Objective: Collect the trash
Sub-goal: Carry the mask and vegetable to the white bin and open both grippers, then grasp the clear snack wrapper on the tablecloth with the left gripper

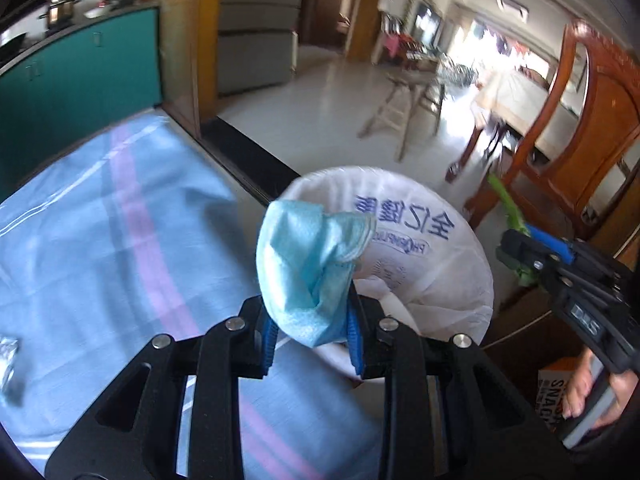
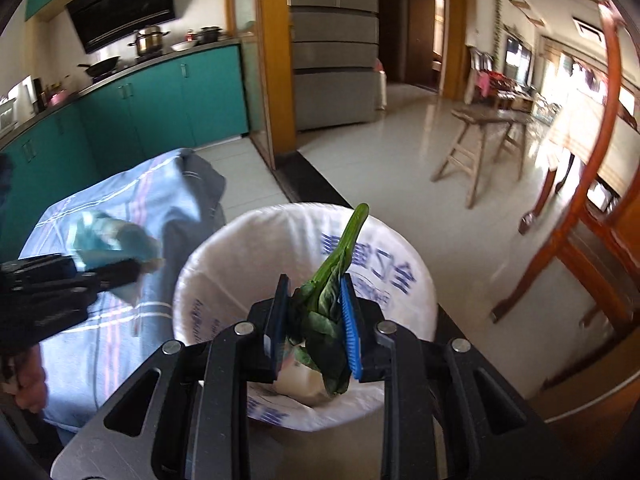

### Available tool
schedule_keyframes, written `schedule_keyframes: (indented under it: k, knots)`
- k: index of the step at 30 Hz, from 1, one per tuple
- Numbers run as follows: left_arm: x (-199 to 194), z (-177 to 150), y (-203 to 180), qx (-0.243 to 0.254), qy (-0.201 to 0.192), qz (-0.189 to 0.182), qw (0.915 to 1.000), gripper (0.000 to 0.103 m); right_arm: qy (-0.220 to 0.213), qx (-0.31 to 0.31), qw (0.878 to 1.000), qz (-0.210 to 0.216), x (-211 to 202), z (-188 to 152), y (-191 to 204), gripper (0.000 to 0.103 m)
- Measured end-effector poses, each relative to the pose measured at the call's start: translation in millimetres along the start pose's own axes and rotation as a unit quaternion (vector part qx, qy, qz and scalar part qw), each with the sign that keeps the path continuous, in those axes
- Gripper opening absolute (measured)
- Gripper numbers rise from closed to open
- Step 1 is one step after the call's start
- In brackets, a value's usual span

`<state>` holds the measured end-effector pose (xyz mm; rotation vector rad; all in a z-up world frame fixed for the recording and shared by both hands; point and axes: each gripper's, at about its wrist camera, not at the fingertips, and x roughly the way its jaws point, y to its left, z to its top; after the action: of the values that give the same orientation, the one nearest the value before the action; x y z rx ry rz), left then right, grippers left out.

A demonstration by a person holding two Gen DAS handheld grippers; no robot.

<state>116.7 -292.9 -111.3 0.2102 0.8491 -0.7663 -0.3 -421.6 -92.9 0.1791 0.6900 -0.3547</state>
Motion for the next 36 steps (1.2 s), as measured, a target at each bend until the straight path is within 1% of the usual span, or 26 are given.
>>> schedule_keyframes:
  k: [4, 6, 8, 9, 10, 12, 14, 17, 19, 20, 21, 22, 23, 24, 25, 27, 28, 29, 31, 33, 36]
  knots:
    - [31, 8, -23, 0.028, 0.023, -0.007, 0.9993, 0.029, -0.002, 0.016, 1.0, -0.007, -2, -3, -19, 0.025]
    - [43, 11, -33, 0.041, 0.029, -0.011, 0.9987, 0.037, -0.005, 0.021, 1.0, -0.012, -4, -3, -26, 0.025]
    - [52, 13, -39, 0.041, 0.028, -0.012, 0.9987, 0.07, -0.005, 0.023, 1.0, -0.015, -6, -3, -30, 0.025]
    - [53, 12, -40, 0.037, 0.022, -0.008, 0.999, 0.076, -0.004, 0.024, 1.0, -0.016, -6, -4, -32, 0.025]
    - [52, 11, -40, 0.035, 0.016, -0.005, 0.9992, 0.078, -0.003, 0.025, 1.0, -0.017, -5, -5, -33, 0.025]
    - [46, 10, -36, 0.04, 0.011, 0.002, 0.9991, 0.081, -0.001, 0.028, 0.999, -0.016, -3, -6, -34, 0.025]
    - [36, 8, -26, 0.043, 0.003, 0.032, 0.9985, 0.083, 0.002, 0.027, 1.0, -0.012, 1, -6, -33, 0.025]
    - [11, 6, -4, 0.039, -0.026, 0.082, 0.9955, 0.086, 0.008, 0.021, 1.0, 0.001, 13, -3, -25, 0.025]
    - [-10, 3, 15, 0.032, -0.045, 0.127, 0.9903, 0.088, 0.016, 0.019, 1.0, 0.008, 24, 0, -18, 0.026]
    - [-24, 0, 29, 0.022, -0.057, 0.159, 0.9854, 0.089, 0.022, 0.017, 1.0, 0.011, 30, 2, -13, 0.027]
    - [-35, -4, 43, 0.011, -0.065, 0.184, 0.9808, 0.09, 0.026, 0.018, 0.999, 0.013, 35, 4, -8, 0.035]
    - [-49, -9, 62, -0.008, -0.074, 0.212, 0.9745, 0.091, 0.029, 0.02, 0.999, 0.013, 39, 6, -3, 0.054]
    - [-58, -13, 77, -0.022, -0.078, 0.228, 0.9703, 0.092, 0.026, 0.023, 0.999, 0.014, 40, 7, 0, 0.064]
    - [-71, -19, 98, -0.047, -0.083, 0.253, 0.9627, 0.092, 0.02, 0.025, 0.999, 0.015, 39, 8, 3, 0.075]
    - [-81, -26, 118, -0.07, -0.084, 0.278, 0.9545, 0.094, 0.014, 0.024, 0.999, 0.021, 38, 10, 7, 0.078]
    - [-95, -39, 153, -0.11, -0.073, 0.314, 0.9404, 0.094, 0.016, 0.013, 0.999, 0.027, 40, 12, 16, 0.08]
    - [-100, -44, 169, -0.127, -0.067, 0.325, 0.9346, 0.094, 0.018, 0.007, 0.999, 0.027, 41, 13, 21, 0.08]
    - [-106, -52, 190, -0.153, -0.06, 0.338, 0.9266, 0.094, 0.02, 0.002, 0.999, 0.028, 40, 14, 26, 0.08]
    - [-116, -69, 221, -0.197, -0.049, 0.345, 0.9163, 0.094, 0.022, -0.005, 0.999, 0.033, 41, 16, 35, 0.08]
    - [-122, -83, 241, -0.229, -0.04, 0.336, 0.9128, 0.094, 0.026, -0.015, 0.999, 0.04, 42, 16, 46, 0.082]
    - [-126, -97, 253, -0.249, -0.035, 0.323, 0.9124, 0.094, 0.034, -0.037, 0.997, 0.05, 44, 15, 70, 0.083]
